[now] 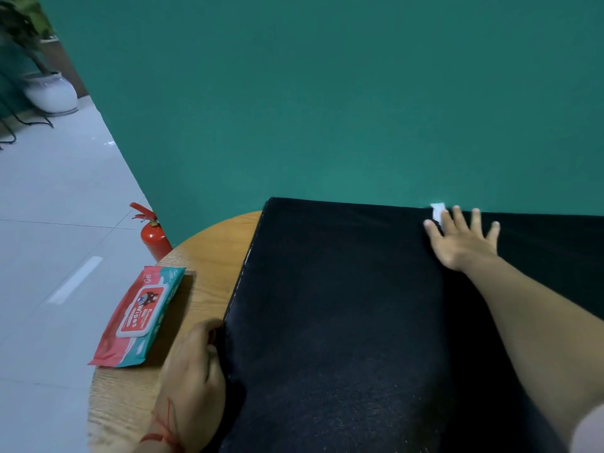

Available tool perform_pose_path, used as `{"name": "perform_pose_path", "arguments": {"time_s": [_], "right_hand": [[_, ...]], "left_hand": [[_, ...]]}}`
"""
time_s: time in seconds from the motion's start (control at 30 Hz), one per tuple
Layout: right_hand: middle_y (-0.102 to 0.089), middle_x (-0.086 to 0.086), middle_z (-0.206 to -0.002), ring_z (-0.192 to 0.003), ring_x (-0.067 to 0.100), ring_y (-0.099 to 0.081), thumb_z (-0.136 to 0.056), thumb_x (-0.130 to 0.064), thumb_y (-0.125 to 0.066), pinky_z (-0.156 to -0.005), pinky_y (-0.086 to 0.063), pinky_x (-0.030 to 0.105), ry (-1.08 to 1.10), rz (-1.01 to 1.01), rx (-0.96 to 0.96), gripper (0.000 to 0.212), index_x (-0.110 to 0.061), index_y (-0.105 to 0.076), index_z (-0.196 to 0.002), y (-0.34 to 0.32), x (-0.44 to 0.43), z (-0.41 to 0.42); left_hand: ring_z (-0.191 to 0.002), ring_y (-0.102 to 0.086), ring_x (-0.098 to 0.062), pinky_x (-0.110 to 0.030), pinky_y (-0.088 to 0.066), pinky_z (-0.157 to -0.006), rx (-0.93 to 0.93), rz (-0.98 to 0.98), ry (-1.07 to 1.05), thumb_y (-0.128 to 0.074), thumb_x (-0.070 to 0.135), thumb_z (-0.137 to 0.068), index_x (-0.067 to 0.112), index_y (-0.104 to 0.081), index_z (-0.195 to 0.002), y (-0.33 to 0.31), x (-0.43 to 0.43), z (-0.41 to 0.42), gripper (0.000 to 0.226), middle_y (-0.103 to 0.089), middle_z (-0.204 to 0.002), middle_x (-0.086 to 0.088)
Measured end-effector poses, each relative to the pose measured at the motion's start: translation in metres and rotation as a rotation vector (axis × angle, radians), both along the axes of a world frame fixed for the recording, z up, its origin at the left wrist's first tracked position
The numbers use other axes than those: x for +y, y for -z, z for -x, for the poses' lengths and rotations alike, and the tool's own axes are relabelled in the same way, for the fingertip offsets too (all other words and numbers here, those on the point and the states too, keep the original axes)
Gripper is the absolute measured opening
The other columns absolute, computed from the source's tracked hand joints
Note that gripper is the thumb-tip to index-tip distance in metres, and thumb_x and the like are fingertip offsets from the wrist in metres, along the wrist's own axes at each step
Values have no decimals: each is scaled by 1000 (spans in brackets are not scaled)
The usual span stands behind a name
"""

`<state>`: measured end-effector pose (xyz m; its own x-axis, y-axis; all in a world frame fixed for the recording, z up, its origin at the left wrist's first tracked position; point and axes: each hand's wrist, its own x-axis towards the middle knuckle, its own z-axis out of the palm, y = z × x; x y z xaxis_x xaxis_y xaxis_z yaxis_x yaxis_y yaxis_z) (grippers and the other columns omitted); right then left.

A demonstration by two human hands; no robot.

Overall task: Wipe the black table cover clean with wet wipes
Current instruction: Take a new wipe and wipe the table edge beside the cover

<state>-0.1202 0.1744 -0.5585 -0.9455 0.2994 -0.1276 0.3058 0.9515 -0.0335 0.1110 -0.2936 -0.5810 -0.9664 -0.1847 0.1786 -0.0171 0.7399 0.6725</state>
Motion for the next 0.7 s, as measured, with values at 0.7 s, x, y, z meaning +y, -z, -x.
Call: {"name": "perform_pose_path", "arguments": {"time_s": [0.7], "right_hand": [[15,22,-174,-161,34,20,-90,-86,4,-127,16,57,-341,114,-19,112,-4,11,-166,2,-281,53]], "left_hand": [[-106,-54,0,-33,-45,-92,57,-10,0,-39,22,-91,35,-55,-122,11,-4,2,37,-57,-111,23]]}}
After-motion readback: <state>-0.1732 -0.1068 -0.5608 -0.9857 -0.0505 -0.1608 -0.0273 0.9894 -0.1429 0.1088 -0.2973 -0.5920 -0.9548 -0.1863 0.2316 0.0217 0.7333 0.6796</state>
